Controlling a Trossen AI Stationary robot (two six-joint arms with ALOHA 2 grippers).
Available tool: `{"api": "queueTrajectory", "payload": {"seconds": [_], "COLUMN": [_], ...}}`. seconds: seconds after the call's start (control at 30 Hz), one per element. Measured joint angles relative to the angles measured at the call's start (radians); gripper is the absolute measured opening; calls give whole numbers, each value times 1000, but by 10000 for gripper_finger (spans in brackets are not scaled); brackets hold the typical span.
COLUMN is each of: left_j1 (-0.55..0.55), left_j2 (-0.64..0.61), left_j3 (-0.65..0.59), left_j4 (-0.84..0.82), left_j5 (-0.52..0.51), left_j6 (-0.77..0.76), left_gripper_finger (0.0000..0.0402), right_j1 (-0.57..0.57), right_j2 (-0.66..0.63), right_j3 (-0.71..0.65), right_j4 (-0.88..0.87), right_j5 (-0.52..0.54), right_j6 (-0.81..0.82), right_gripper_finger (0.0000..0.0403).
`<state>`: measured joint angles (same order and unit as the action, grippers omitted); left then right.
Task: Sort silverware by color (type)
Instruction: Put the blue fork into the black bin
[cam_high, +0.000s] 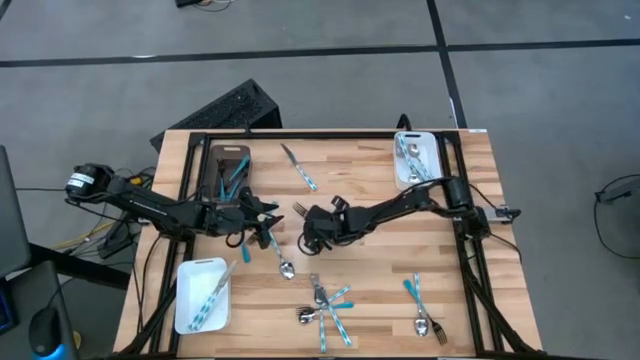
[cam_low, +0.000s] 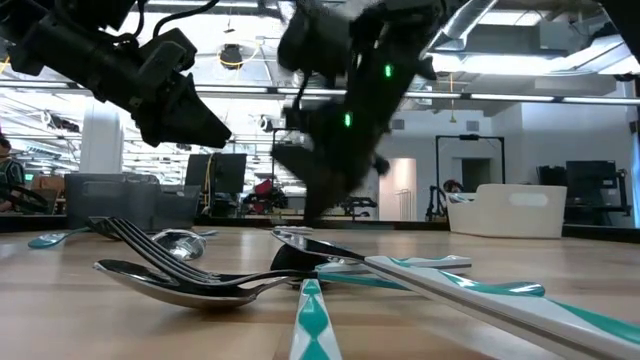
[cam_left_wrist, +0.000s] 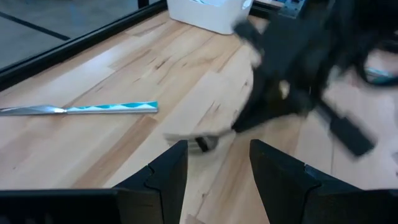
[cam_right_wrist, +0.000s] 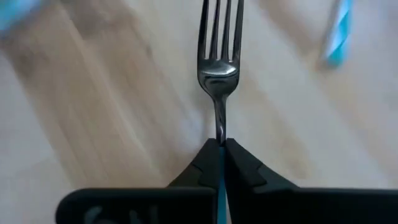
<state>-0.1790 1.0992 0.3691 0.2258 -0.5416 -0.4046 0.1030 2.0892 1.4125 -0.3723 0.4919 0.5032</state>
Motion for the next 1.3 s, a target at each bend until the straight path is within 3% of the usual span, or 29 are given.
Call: {"api": "queueTrajectory", "payload": {"seconds": [0.23,0.33,0.5,0.63,0.97,1.2,1.3], "left_j1": [-21,-31,-32,-32,37,98,136], "left_j2": [0,0,0,0,0,1,1], "left_j3": [0,0,0,0,0,0,0], "left_j4": [4,20,133,247,323,407,433], "left_j5": [-18,-45,-43,-29,-24,88,88], "left_j6": [2,3,87,164,186,244,221], "left_gripper_finger": [160,160,160,160,177,231,237], "right_j1": [-6,-9,4,10,24,16,13], "right_j2": [-161,-237,-286,-284,-274,-274,-274], "right_j3": [-105,-215,-435,-521,-529,-529,-529], "right_j4": [178,391,910,1124,1084,1072,1075], "right_j5": [6,8,7,15,192,198,199], "right_j6": [-103,-161,-359,-448,-610,-642,-667], "right_gripper_finger": [25,25,25,25,25,25,25]}}
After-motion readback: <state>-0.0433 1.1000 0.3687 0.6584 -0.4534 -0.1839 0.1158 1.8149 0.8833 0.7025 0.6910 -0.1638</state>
